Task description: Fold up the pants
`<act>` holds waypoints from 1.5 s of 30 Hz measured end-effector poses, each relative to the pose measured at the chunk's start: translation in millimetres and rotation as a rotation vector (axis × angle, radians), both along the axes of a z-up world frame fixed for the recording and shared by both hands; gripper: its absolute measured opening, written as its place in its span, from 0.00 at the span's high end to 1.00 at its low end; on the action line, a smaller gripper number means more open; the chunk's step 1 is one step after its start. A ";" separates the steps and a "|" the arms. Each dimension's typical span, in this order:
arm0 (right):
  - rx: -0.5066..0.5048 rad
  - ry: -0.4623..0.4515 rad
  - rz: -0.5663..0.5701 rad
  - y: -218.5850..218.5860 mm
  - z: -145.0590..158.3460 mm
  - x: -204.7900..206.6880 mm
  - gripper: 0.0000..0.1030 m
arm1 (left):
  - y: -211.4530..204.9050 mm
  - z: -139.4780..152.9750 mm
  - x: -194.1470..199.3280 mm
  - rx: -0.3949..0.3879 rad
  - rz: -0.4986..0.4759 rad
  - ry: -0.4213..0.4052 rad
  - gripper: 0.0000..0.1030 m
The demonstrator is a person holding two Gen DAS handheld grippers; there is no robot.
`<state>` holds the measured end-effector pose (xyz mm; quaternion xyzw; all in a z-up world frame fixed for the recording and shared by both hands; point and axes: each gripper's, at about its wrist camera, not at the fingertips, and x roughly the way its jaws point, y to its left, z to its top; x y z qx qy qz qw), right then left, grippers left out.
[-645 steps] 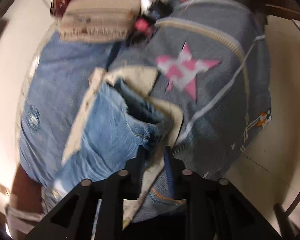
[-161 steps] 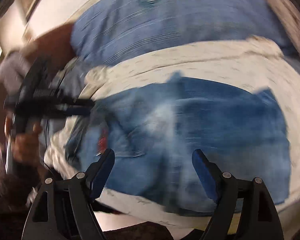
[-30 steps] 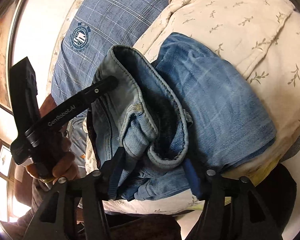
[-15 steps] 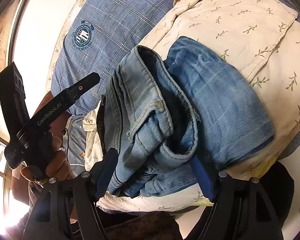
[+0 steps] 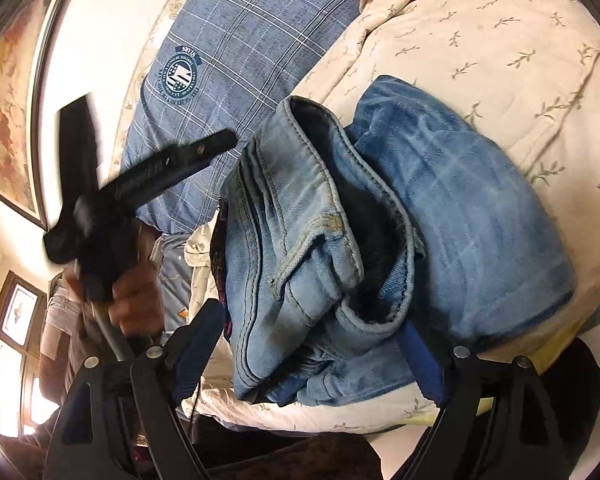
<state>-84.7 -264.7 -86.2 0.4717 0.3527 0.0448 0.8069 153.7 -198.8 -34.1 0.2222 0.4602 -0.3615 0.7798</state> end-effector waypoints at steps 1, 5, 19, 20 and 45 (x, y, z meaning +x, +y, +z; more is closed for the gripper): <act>0.001 -0.003 0.002 -0.4 -1.7 1.0 0.16 | -2.6 -5.6 11.1 0.008 -0.012 0.062 0.38; 0.009 -0.005 0.009 -1.8 -7.0 5.8 0.17 | -11.2 -29.8 28.6 0.037 -0.085 0.165 0.38; -0.042 -0.204 -0.063 -28.7 48.6 -23.0 0.66 | -41.6 -6.4 -19.2 -0.111 -0.221 0.173 0.71; -0.047 -0.202 -0.088 -35.4 48.2 -27.0 0.66 | -50.0 -12.9 -18.7 -0.109 -0.205 0.190 0.70; -0.069 0.039 0.182 -87.7 -21.0 65.9 0.08 | 124.8 -116.6 2.0 -0.329 0.342 0.674 0.27</act>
